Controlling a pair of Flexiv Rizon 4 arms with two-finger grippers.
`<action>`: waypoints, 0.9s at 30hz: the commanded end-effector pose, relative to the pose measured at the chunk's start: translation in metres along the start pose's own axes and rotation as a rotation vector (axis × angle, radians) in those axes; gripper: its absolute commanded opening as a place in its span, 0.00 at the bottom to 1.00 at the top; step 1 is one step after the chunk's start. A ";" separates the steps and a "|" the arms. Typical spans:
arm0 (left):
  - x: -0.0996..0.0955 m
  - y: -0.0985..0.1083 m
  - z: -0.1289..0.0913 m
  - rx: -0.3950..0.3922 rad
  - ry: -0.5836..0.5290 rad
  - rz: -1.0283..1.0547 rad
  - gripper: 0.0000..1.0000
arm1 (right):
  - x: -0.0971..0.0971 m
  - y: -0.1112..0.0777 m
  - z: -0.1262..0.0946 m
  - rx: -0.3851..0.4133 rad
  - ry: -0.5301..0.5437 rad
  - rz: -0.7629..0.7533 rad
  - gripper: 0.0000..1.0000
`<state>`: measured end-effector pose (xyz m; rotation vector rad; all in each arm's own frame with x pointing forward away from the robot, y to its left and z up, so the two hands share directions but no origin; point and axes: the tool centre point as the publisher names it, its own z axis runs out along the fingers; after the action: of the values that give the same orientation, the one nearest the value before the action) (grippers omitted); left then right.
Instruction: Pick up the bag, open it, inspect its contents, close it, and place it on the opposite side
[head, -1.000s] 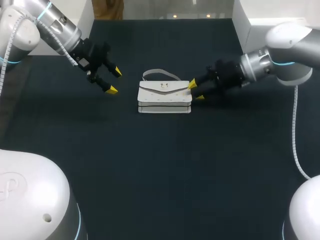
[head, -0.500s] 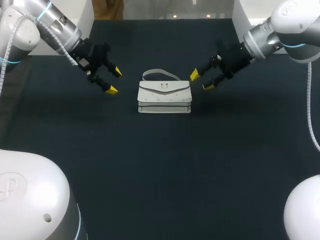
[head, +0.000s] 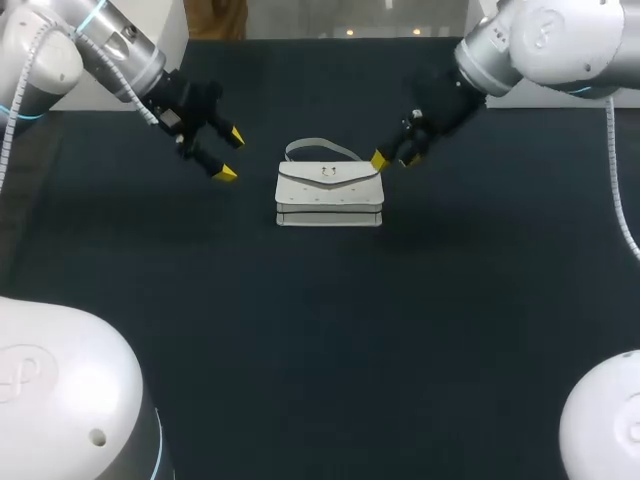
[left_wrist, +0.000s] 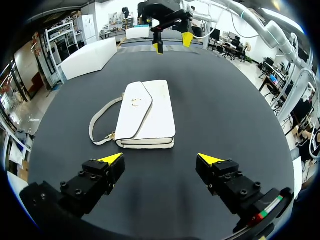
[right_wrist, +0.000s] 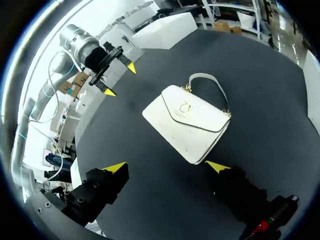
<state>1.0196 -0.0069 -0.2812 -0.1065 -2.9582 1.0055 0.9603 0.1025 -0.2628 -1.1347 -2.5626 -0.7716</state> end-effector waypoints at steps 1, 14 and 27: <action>-0.006 -0.004 -0.004 0.007 -0.002 0.017 1.00 | 0.015 -0.010 -0.004 -0.020 -0.275 -0.082 1.00; -0.002 -0.020 -0.017 -0.005 -0.179 0.182 1.00 | 0.015 -0.010 -0.004 -0.020 -0.275 -0.082 1.00; -0.008 -0.035 -0.007 0.030 -0.186 0.248 1.00 | 0.032 -0.007 0.033 0.133 -0.549 -0.649 1.00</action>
<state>1.0220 -0.0315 -0.2487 -0.4017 -3.1771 1.1068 0.9342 0.1282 -0.2701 -0.7491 -3.1522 -0.5723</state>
